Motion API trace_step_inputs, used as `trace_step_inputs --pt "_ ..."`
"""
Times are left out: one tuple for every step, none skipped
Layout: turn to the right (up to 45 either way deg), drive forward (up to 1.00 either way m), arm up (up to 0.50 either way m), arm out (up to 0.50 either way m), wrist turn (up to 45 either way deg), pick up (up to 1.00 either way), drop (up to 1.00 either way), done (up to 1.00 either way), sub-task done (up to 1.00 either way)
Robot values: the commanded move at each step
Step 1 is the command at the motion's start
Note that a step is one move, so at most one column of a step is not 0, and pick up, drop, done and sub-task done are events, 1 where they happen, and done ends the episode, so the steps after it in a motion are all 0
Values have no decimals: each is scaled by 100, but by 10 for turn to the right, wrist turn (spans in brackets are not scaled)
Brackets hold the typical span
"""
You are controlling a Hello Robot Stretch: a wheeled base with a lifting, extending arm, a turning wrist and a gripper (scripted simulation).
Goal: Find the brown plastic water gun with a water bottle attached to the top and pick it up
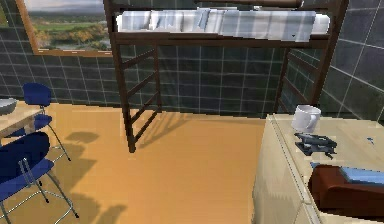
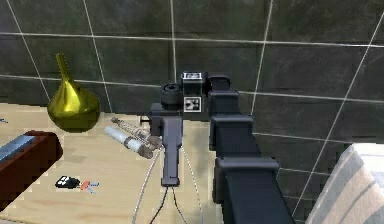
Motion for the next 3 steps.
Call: trace_step_inputs --pt "0 0 0 0 450 0 0 0 0" --pt "0 0 0 0 450 0 0 0 0" --pt "0 0 0 0 450 0 0 0 0"
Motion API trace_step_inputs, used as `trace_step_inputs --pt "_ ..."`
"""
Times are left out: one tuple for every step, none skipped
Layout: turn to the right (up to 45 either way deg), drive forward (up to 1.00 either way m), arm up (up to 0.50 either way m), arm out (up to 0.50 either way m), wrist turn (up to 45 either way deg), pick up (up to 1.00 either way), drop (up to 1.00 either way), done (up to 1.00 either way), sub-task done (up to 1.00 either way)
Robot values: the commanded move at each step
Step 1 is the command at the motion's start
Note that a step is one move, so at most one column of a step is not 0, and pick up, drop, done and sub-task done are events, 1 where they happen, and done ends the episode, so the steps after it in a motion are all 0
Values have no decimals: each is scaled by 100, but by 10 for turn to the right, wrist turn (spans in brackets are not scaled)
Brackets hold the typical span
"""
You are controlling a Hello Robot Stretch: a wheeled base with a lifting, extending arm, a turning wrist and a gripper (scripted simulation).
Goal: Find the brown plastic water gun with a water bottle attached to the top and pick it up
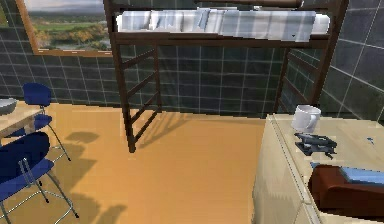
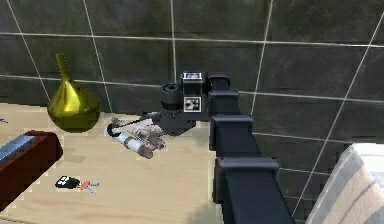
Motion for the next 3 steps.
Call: trace_step_inputs --pt "0 0 0 0 120 0 0 0 0" --pt "0 0 -10 0 0 0 0 0 0" --pt "0 0 0 0 0 100 0 0 0"
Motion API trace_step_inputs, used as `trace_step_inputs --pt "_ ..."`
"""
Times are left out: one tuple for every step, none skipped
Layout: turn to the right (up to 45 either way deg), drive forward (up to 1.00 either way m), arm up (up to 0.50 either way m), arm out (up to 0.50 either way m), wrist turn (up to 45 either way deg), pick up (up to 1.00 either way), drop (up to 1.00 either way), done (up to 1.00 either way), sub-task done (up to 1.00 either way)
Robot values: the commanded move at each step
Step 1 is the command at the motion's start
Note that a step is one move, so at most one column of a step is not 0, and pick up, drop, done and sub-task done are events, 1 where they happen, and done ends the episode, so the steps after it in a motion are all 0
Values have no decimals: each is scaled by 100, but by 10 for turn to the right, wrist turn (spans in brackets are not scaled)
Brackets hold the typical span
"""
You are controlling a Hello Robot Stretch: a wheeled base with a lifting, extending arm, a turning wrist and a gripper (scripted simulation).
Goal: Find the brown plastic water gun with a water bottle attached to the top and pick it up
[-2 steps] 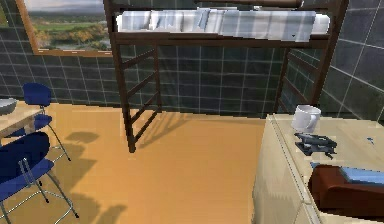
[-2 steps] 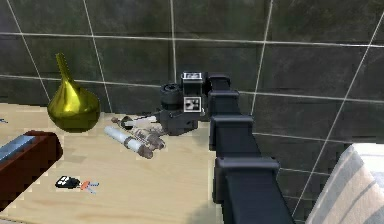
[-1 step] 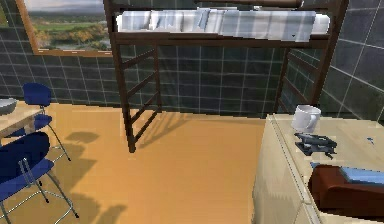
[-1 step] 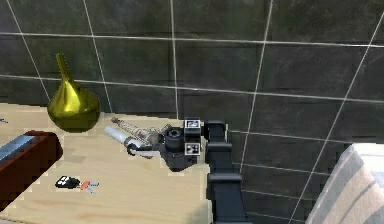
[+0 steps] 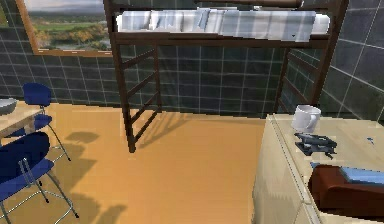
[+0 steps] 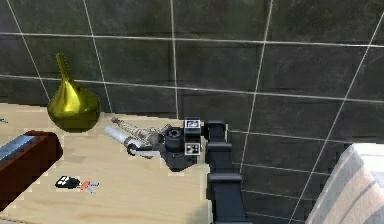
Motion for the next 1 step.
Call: trace_step_inputs --pt "0 0 10 0 0 0 0 0 0"
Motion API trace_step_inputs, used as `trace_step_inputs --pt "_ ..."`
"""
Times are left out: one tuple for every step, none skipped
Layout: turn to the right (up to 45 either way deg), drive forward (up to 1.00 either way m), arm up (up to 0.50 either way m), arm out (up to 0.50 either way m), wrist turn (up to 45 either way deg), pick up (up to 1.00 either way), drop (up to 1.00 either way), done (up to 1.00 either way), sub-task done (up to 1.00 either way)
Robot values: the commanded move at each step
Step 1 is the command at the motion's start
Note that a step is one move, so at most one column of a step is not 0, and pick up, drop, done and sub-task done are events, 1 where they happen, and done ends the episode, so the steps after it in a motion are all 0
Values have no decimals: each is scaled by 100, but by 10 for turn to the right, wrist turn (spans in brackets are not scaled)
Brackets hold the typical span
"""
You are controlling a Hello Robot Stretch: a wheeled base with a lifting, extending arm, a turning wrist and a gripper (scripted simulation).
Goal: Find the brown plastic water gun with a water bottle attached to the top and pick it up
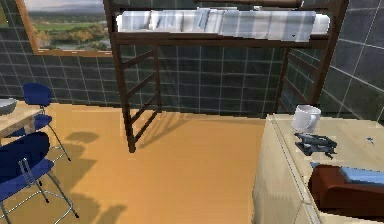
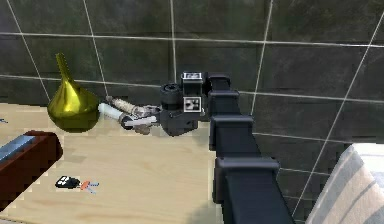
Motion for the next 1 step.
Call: trace_step_inputs --pt "0 0 0 0 0 0 0 100 0"
